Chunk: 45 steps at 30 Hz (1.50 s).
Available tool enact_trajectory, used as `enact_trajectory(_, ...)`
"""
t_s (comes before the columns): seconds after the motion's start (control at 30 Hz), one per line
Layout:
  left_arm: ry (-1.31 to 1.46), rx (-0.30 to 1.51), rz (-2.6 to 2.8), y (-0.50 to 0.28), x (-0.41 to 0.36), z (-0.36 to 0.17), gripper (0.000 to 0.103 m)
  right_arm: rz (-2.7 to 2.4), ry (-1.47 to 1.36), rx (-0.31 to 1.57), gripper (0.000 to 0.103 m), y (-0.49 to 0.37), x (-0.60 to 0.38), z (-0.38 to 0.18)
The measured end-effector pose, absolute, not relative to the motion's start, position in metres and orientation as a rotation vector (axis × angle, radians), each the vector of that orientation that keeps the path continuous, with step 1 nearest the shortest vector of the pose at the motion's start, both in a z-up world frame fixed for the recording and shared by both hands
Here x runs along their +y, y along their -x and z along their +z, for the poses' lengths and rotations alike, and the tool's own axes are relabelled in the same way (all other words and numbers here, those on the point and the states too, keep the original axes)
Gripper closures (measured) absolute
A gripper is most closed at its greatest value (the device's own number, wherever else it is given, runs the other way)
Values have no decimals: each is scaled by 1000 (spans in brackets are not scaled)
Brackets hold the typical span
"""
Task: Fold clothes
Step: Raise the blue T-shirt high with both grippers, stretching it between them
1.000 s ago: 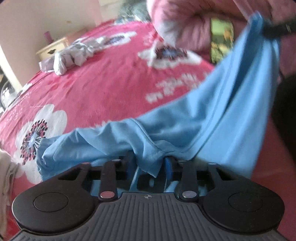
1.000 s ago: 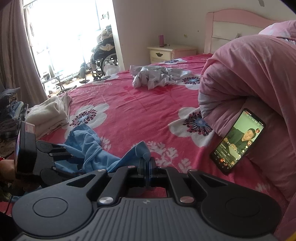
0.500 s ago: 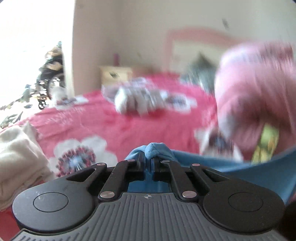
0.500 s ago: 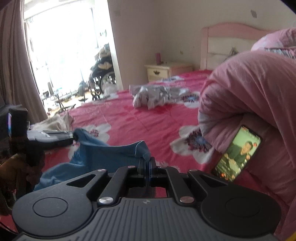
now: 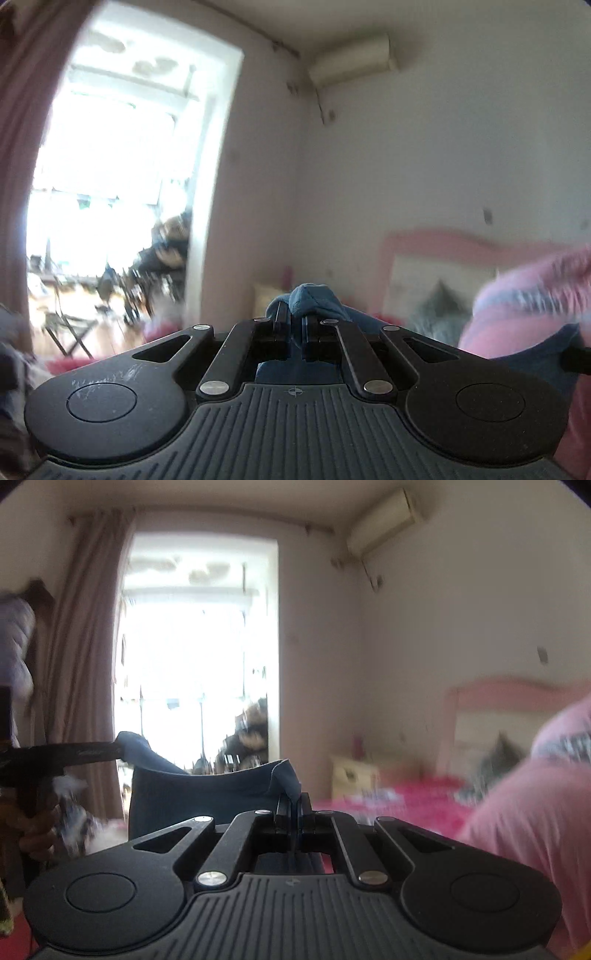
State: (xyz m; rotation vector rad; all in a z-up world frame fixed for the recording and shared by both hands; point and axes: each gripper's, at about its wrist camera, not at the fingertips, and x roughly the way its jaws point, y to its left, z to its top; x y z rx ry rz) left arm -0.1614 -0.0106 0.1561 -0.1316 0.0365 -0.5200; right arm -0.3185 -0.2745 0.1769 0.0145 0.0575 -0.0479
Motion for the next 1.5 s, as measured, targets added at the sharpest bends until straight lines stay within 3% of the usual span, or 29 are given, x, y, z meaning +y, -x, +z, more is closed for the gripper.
enact_trajectory(0.47,170,-284,-479,246,1,241,100,-45,145,-336,100,369,-257,282)
enact_trajectory(0.87,248,-422,-599,302,16,253,100,-72,221,-533,100,432,-247,312)
enact_trajectory(1.1,224,-395,-638,296,8,240,100,-90,200,-483,100,407,-257,303)
enact_trajectory(1.5,158,-6,-555,181,-30,150,100,-76,191,-144,100,259,-271,214)
